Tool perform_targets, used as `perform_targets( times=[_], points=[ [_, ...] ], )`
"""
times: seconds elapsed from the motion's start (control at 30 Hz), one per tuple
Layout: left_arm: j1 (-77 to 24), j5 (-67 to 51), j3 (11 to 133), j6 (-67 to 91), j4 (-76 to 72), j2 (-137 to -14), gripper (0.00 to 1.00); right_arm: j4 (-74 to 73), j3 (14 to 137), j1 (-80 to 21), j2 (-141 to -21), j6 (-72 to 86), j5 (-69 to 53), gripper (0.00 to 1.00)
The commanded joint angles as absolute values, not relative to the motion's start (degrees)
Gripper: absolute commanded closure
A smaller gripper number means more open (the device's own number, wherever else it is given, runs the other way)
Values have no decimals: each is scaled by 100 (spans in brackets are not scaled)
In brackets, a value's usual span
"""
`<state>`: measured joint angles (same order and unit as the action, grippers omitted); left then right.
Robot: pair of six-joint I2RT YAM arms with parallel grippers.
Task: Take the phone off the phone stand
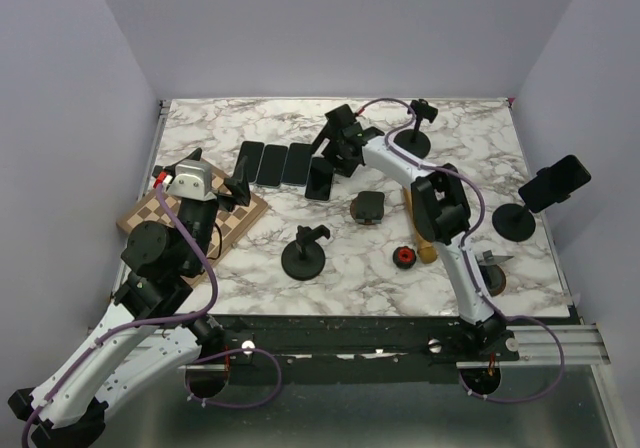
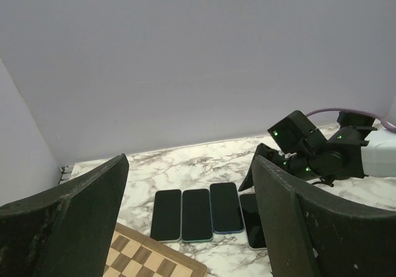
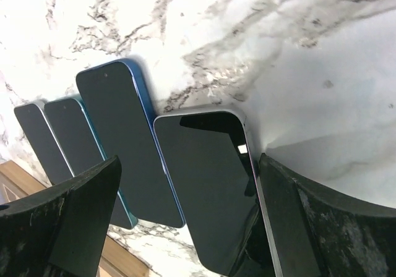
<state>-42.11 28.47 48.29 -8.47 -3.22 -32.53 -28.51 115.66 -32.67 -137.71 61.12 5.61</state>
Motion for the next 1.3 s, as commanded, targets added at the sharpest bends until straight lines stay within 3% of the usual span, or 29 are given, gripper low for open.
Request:
perform_targets(
  times=[0.0, 0.13, 0.43, 0.93, 1.07, 1.27],
  points=[
    [-4210, 2757, 4904, -817, -267, -3242, 12, -3507, 12084, -3320, -14203, 5754, 890, 1],
    [-4210, 2742, 4913, -811, -267, -3235, 12, -3705, 11936, -3317, -13610, 5019, 1412, 0],
    [-4212, 2699, 4922, -764, -249, -3230, 12, -3021, 9898, -3322, -11040, 3478, 2814, 0],
    [-4400, 2540, 4957, -607, -171, -3636, 12, -2720, 7656, -3129, -7940, 3235, 4627, 0],
    [-4469, 2570, 4948, -615, -167, -3601, 12, -3196, 7656, -2669, -7756, 3484, 5366, 0],
    [-4539, 2583, 4926, -631, -191, -3502, 12, -3938, 7737, -1193, -7661, 4050, 5225, 0]
  ],
)
